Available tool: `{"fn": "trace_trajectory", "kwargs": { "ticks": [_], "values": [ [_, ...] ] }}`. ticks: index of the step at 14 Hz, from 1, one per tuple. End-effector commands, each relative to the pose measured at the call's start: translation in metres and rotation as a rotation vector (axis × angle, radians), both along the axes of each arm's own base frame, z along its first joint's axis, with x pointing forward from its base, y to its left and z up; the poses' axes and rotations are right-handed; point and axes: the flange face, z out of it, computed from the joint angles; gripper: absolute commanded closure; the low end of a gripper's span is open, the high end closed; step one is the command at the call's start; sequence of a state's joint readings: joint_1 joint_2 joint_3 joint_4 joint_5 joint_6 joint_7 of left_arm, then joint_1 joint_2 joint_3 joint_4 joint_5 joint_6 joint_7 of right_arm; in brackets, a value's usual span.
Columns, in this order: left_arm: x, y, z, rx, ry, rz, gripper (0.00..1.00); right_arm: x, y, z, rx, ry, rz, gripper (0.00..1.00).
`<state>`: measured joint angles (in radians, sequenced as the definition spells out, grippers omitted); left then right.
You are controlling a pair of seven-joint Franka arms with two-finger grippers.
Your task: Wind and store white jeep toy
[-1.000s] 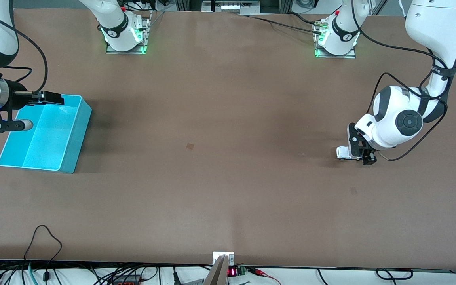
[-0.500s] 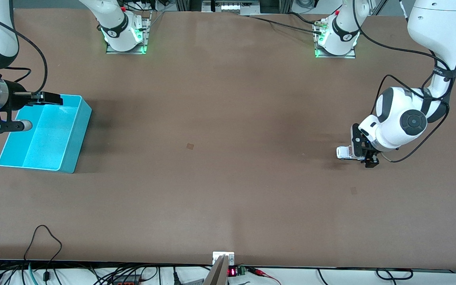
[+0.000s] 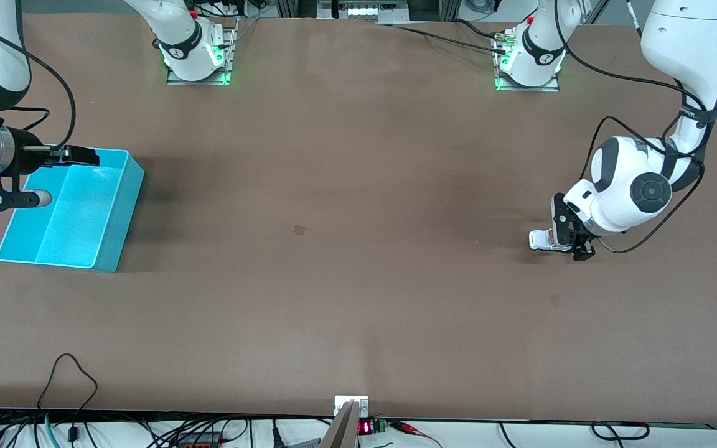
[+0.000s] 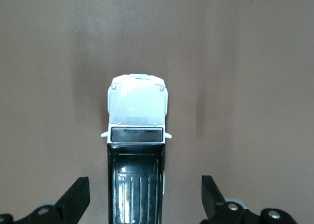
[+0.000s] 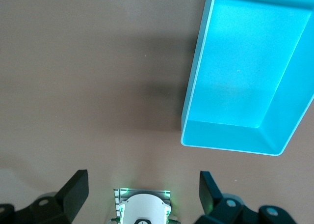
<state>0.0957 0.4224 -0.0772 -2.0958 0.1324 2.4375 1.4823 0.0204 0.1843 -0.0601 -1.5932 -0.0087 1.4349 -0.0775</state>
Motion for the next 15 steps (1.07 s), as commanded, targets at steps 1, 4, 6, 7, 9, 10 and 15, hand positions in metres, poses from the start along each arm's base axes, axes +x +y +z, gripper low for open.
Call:
{"fn": "trace_trajectory", "kwargs": {
  "ticks": [1, 4, 6, 7, 9, 10, 15],
  "values": [
    [-0.002, -0.002, -0.003, -0.027, -0.005, -0.012, 0.0, -0.001, -0.003, 0.002, -0.008, -0.003, 0.012, 0.0],
    [-0.002, -0.004, -0.008, -0.03, -0.02, -0.018, 0.0, -0.001, -0.003, 0.002, -0.008, -0.001, 0.012, 0.0],
    [-0.004, -0.004, -0.012, -0.031, -0.014, -0.018, 0.0, -0.001, -0.002, 0.002, -0.008, 0.0, 0.013, 0.0],
    [-0.005, -0.004, -0.012, -0.031, -0.012, -0.018, 0.0, -0.001, -0.002, 0.002, -0.009, 0.0, 0.013, 0.0],
    [-0.006, -0.005, -0.015, -0.031, -0.008, -0.02, 0.0, -0.001, -0.003, 0.002, -0.009, 0.0, 0.012, 0.0],
    [-0.006, -0.004, -0.015, -0.031, -0.006, -0.018, 0.0, -0.001, -0.003, 0.002, -0.009, 0.0, 0.013, 0.0],
    [-0.005, -0.005, -0.013, -0.031, -0.009, -0.02, 0.08, -0.003, -0.005, 0.001, -0.01, 0.011, 0.012, 0.0]
  ]
}}
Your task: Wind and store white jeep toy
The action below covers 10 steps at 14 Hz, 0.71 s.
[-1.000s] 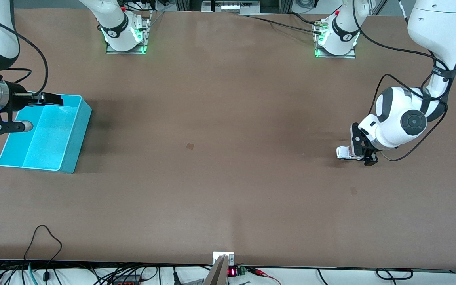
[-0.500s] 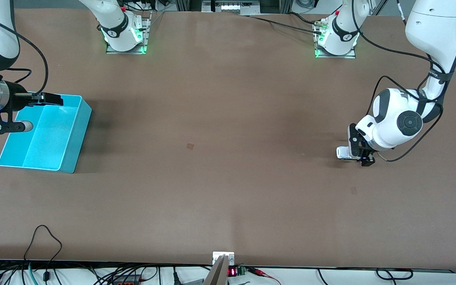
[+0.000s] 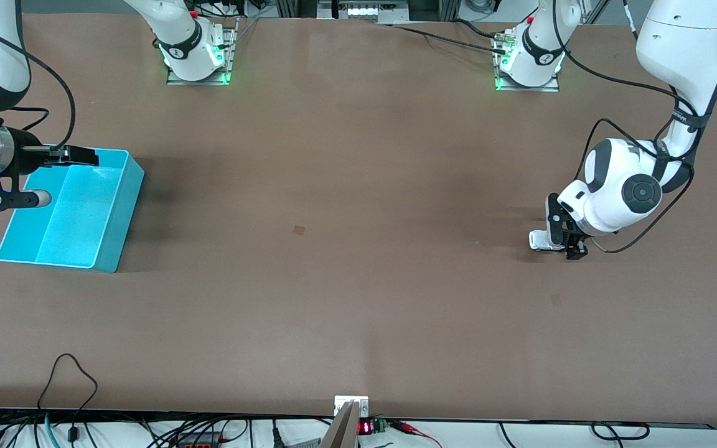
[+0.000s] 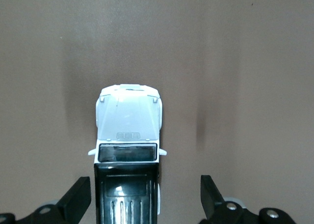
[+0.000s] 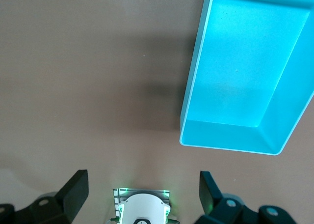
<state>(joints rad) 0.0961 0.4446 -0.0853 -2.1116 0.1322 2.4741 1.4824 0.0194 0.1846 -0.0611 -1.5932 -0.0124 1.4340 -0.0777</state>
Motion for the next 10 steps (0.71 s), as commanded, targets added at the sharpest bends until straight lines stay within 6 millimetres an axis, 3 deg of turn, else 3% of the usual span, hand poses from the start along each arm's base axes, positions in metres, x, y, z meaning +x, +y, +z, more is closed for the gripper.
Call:
{"fn": "trace_trajectory", "kwargs": {
  "ticks": [1, 4, 10],
  "values": [
    [-0.001, 0.001, 0.002, -0.022, -0.01, -0.011, 0.13, -0.002, -0.003, 0.0, -0.006, 0.011, 0.013, 0.0],
    [-0.001, 0.001, 0.002, -0.022, -0.01, -0.011, 0.18, -0.003, -0.021, 0.001, 0.01, 0.01, 0.024, 0.0],
    [0.0, 0.001, 0.005, -0.019, -0.015, -0.015, 0.43, -0.003, -0.04, -0.007, 0.026, 0.023, 0.012, 0.0]
  ]
}}
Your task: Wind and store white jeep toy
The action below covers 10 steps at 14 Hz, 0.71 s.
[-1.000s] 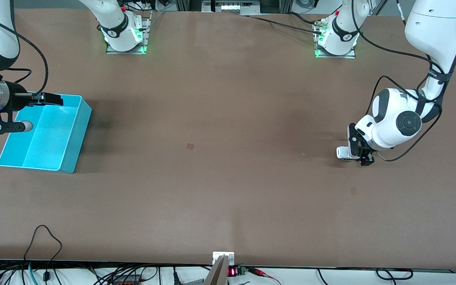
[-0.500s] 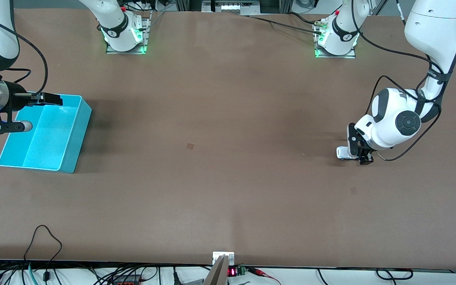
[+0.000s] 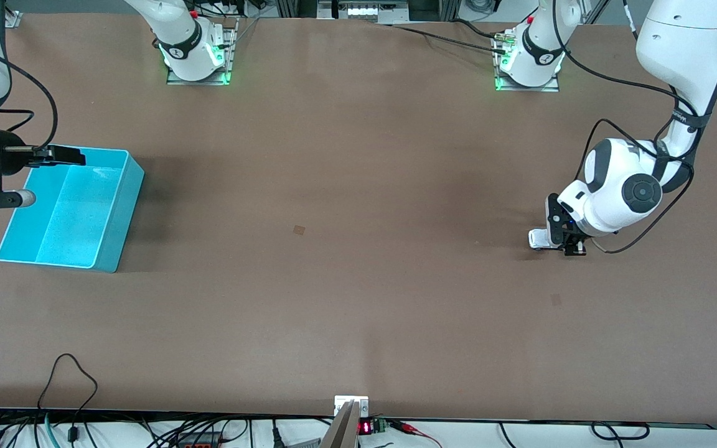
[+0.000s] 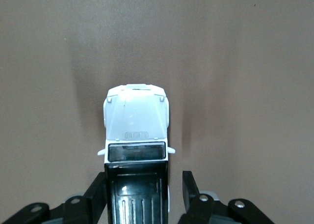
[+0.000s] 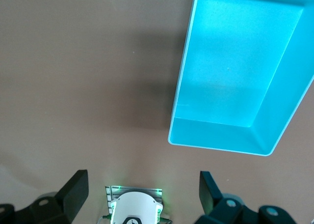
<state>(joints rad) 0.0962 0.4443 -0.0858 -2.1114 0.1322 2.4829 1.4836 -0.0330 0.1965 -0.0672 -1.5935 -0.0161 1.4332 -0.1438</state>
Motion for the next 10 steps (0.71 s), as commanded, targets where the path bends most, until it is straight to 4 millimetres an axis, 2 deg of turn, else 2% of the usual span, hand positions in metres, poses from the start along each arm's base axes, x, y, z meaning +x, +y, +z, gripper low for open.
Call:
{"fn": "trace_trajectory", "kwargs": {
  "ticks": [1, 4, 10],
  "values": [
    [-0.0007, 0.0011, 0.0046, -0.017, -0.007, -0.013, 0.45, -0.0018, -0.0069, 0.0001, 0.009, 0.008, 0.004, 0.0],
    [0.0001, 0.0021, 0.0068, -0.018, -0.01, -0.009, 0.54, -0.0016, -0.0062, 0.0002, 0.014, 0.006, 0.001, 0.0],
    [0.0007, -0.0004, 0.009, -0.017, -0.008, 0.0, 0.65, -0.0001, -0.0056, 0.0054, 0.015, -0.005, -0.011, 0.0]
  ]
}}
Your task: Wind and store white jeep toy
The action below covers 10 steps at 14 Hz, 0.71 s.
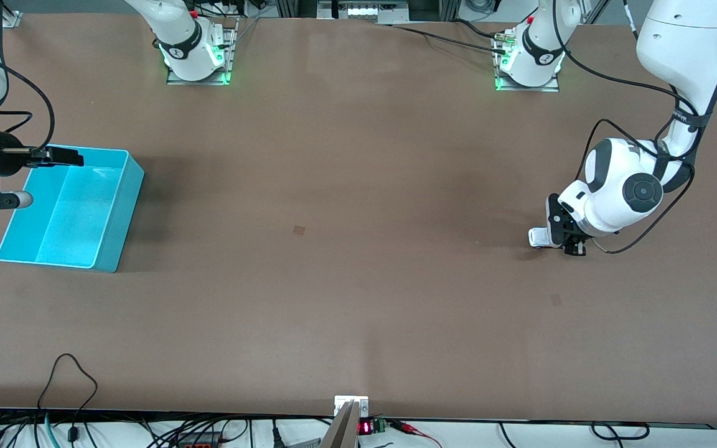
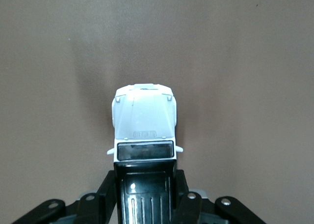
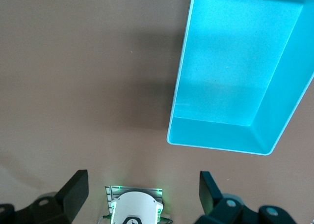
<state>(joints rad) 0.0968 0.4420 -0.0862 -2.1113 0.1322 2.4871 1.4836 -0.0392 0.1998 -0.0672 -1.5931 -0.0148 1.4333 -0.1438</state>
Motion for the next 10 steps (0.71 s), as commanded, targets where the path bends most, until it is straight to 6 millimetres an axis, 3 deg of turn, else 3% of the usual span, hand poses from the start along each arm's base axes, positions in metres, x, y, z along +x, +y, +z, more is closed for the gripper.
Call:
{"fn": "trace_trajectory", "kwargs": {
  "ticks": [1, 4, 10],
  "values": [
    [0.0, -0.001, 0.007, -0.017, 0.0, -0.002, 0.67, 0.0, -0.001, 0.007, 0.016, -0.007, -0.002, 0.0],
    [0.0, -0.004, 0.007, -0.018, 0.002, -0.005, 0.71, 0.003, 0.0, -0.004, 0.02, 0.014, 0.008, 0.0],
    [-0.003, -0.011, 0.002, -0.022, 0.012, -0.014, 0.72, 0.004, 0.007, -0.004, 0.04, 0.009, 0.016, 0.0]
  ]
}}
